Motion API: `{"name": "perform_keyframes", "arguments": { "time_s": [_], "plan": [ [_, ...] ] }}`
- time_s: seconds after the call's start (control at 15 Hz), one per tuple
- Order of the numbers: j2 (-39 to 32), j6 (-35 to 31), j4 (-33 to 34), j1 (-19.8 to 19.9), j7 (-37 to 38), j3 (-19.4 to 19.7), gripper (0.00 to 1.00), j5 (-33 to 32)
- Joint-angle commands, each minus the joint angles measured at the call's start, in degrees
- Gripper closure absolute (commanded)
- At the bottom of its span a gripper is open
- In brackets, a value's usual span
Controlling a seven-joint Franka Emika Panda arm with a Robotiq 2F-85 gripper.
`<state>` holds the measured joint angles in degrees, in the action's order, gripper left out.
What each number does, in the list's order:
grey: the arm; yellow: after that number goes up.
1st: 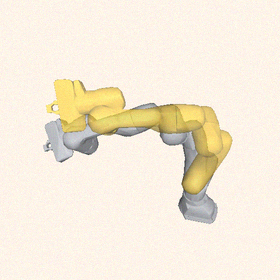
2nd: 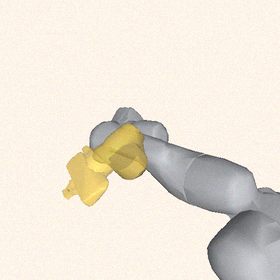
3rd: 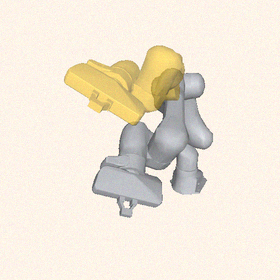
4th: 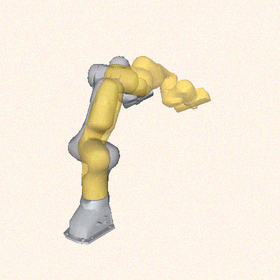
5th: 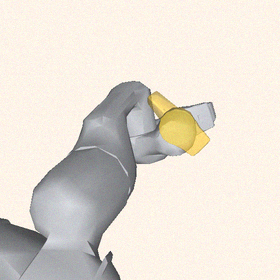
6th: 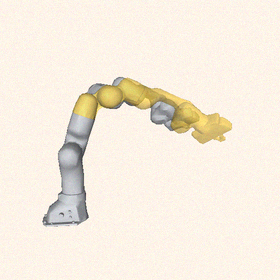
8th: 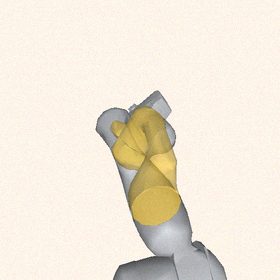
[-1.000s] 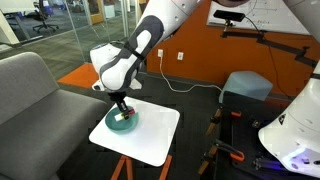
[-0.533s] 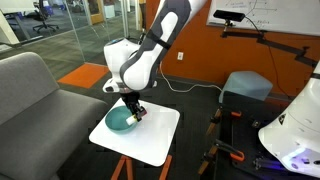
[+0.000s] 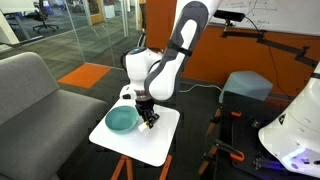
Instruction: Remove the glue stick out of the bowl and put it on the table
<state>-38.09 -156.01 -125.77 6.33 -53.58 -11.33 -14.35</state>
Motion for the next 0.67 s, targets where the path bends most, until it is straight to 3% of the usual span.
{"name": "perform_keyframes", "arguments": {
  "time_s": [0.0,0.6],
  "plan": [
    [-2.3,0.0,1.8,0.1,-1.2,-0.8,0.92,-1.5],
    [-10.4,-0.6,7.6,-2.0,1.1,-0.1,0.92,-2.3]
  ]
}}
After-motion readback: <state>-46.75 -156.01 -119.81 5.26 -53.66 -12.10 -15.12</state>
